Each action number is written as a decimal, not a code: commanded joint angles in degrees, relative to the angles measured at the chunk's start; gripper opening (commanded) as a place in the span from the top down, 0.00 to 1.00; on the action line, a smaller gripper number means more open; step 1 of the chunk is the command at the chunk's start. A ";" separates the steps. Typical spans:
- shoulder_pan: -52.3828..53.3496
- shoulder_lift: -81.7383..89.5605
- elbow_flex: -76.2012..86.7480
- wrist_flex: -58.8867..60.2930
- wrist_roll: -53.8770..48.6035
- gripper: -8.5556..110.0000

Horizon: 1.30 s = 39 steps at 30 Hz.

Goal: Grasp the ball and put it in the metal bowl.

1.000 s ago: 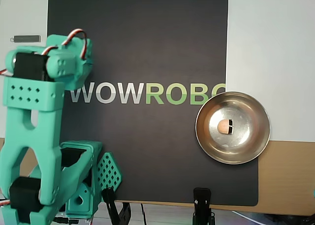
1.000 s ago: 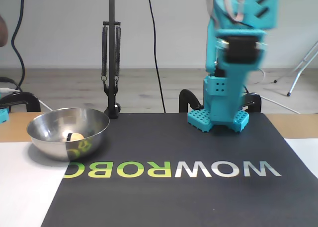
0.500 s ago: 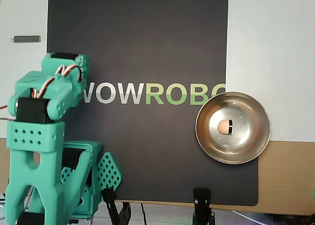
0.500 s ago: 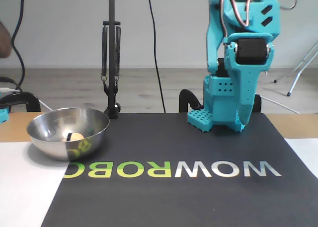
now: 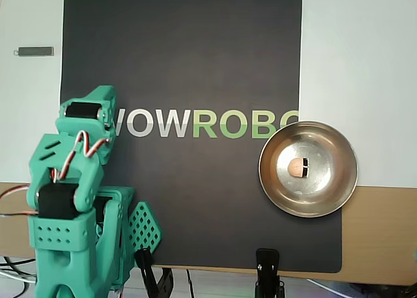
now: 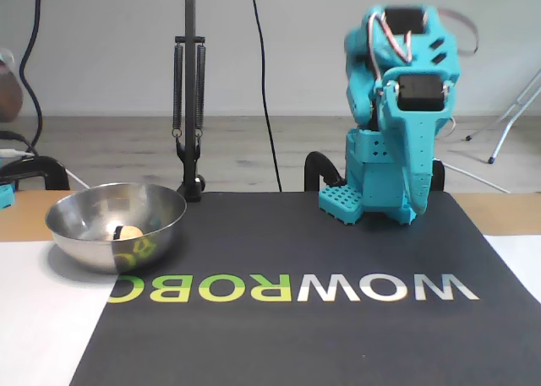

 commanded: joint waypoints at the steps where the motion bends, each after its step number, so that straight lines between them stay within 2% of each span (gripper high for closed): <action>1: -0.18 8.61 5.45 -2.55 -0.09 0.93; 9: -0.18 23.55 17.23 -4.39 -0.44 0.93; 39: 0.18 23.55 21.53 -3.78 -0.09 0.93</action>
